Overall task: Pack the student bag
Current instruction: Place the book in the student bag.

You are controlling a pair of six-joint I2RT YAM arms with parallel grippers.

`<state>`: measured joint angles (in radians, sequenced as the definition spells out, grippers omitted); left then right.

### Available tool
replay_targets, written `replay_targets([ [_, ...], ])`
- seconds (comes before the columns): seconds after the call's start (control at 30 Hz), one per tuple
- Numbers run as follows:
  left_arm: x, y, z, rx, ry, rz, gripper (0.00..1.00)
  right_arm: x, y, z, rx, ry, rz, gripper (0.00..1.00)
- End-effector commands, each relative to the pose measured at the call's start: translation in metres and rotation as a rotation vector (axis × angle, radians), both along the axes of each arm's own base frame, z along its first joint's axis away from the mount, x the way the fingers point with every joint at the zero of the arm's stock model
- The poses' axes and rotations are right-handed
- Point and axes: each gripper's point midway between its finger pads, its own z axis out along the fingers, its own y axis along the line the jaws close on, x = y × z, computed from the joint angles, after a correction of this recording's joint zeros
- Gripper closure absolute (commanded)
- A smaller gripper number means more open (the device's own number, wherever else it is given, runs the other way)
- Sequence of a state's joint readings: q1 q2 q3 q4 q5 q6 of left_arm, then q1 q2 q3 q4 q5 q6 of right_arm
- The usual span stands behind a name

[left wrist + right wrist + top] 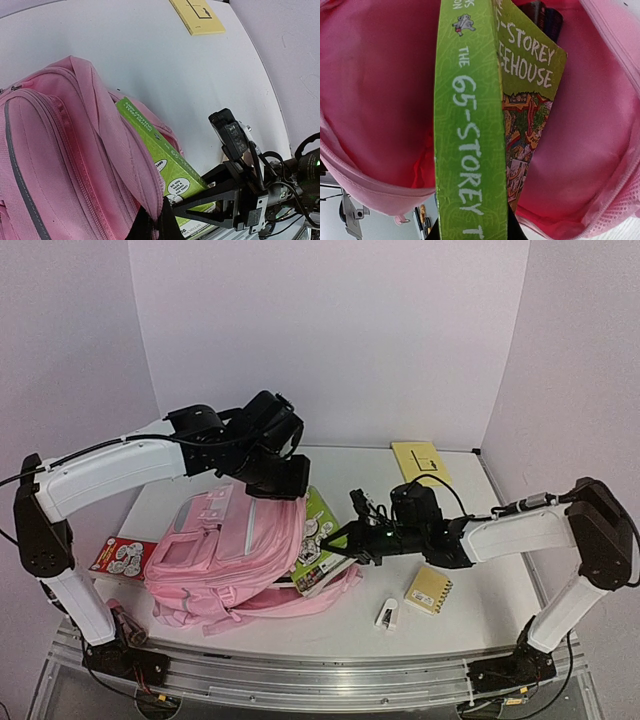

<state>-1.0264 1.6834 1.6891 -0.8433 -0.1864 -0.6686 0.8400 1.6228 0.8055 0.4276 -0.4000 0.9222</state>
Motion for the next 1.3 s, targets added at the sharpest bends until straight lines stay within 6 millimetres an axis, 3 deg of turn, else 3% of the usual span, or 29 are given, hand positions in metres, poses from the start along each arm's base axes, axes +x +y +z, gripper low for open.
replay_targets([
  [0.0,0.006,0.000,0.053,-0.161,-0.097,0.041,1.00,0.034,0.023,0.062,0.162,-0.171,-0.109,1.00],
  [0.23,0.007,-0.002,0.053,-0.176,-0.093,0.045,1.00,0.047,0.071,0.024,0.235,-0.022,-0.196,1.00],
  [0.37,0.007,-0.005,0.052,-0.185,-0.090,0.045,1.00,0.055,0.082,-0.002,0.205,0.008,-0.270,0.99],
  [0.57,0.010,-0.007,0.049,-0.183,-0.096,0.047,1.00,0.034,0.092,-0.026,0.067,0.027,-0.171,0.66],
  [0.63,0.011,-0.008,0.050,-0.185,-0.101,0.047,1.00,0.021,0.083,-0.045,-0.066,0.032,-0.133,0.59],
  [0.73,0.013,-0.007,0.052,-0.183,-0.112,0.050,1.00,0.014,0.061,-0.058,-0.222,0.019,-0.135,0.54],
  [0.87,0.015,-0.007,0.053,-0.178,-0.123,0.049,1.00,0.010,0.039,-0.057,-0.305,-0.009,-0.151,0.49],
  [1.07,0.017,-0.006,0.055,-0.174,-0.138,0.043,1.00,0.004,0.025,-0.040,-0.410,-0.090,-0.080,0.38],
  [1.13,0.017,-0.006,0.056,-0.175,-0.143,0.042,1.00,0.004,0.026,-0.039,-0.413,-0.110,-0.063,0.37],
  [1.27,0.019,-0.007,0.057,-0.179,-0.148,0.035,1.00,-0.003,0.051,-0.043,-0.379,-0.088,0.053,0.37],
])
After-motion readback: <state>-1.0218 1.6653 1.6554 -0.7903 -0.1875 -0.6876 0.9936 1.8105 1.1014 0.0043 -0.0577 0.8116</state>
